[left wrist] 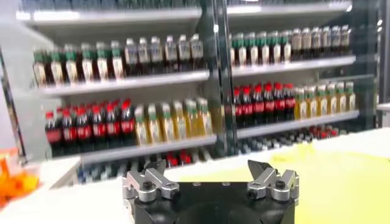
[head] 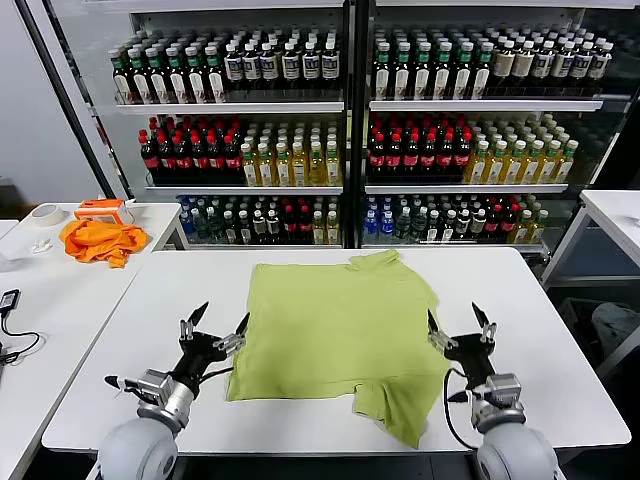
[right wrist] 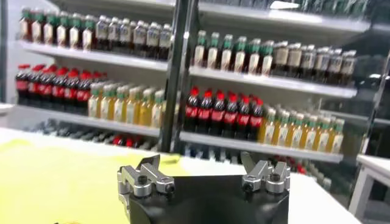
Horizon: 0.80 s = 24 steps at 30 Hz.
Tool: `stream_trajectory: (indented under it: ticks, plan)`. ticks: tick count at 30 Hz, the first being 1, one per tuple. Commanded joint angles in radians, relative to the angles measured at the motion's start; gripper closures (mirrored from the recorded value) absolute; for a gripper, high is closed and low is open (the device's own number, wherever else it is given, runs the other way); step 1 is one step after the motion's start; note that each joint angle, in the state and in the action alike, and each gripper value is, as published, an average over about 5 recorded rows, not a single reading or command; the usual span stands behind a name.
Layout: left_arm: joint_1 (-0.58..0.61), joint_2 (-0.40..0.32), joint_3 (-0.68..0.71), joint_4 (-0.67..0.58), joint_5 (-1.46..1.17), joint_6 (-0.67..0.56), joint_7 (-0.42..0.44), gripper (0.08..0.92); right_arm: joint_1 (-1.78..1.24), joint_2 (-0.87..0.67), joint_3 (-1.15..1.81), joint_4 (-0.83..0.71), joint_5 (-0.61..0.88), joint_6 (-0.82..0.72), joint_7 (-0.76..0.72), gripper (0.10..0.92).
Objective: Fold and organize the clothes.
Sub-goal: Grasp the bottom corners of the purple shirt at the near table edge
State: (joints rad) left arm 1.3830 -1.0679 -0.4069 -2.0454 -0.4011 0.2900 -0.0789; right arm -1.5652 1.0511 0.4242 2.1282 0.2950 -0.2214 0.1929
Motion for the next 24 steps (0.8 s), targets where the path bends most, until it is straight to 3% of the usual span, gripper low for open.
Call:
stream_trajectory:
  ticks: [1, 10, 17, 24]
  plan:
    - [0.127, 0.024, 0.009, -0.099, -0.100, 0.197, -0.086, 0.177, -0.202, -0.041, -0.019, 0.094, 0.006, -0.018, 0.007, 0.203]
    - [0.161, 0.022, -0.026, -0.069, -0.117, 0.236, -0.075, 0.177, -0.205, -0.044, -0.041, 0.049, 0.047, -0.013, 0.008, 0.203]
    - [0.134, 0.010, -0.044, 0.022, -0.151, 0.184, -0.042, 0.177, -0.172, -0.022, -0.094, 0.019, 0.065, -0.004, 0.025, 0.203]
    - [0.134, -0.005, -0.022, 0.018, -0.134, 0.178, -0.042, 0.177, -0.150, -0.019, -0.115, -0.004, 0.099, 0.003, 0.046, 0.203]
